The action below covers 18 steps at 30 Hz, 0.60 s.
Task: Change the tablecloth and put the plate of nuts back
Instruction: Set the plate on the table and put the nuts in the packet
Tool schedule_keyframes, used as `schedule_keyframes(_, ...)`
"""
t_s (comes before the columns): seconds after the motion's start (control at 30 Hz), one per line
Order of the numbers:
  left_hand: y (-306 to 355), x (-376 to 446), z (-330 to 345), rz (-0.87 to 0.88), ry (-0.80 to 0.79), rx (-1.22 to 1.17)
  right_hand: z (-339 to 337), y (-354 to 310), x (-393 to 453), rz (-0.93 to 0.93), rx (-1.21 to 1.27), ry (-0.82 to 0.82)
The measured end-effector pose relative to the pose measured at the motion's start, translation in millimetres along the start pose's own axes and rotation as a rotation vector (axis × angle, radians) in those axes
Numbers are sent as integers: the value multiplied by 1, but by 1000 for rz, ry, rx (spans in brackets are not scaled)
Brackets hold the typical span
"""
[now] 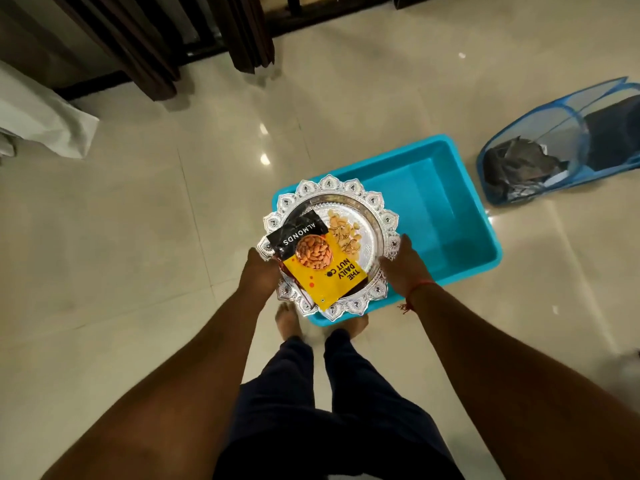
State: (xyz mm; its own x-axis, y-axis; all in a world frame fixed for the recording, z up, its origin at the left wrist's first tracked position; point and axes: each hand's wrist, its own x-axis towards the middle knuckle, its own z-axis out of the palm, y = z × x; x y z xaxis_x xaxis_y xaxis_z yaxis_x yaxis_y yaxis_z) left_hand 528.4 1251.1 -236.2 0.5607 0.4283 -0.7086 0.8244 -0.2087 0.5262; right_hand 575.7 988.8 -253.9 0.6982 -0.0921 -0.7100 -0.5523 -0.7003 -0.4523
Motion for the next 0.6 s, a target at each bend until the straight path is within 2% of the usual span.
schedule_keyframes(0.1,4,15,0,-83,-26,-143,6,0,8,78,105,39)
schedule_keyframes(0.23,9,23,-6,-167,-22,-161,3,2,10,119,176,116)
schedule_keyframes(0.37,34,12,-11,-74,-48,-234,-11,3,-2,131,234,162)
schedule_keyframes(0.47,69,-1,-11,3,-103,-185,-32,4,-29,139,378,277)
schedule_keyframes(0.6,117,-11,-10,148,-150,-78,-64,2,-65,118,616,335)
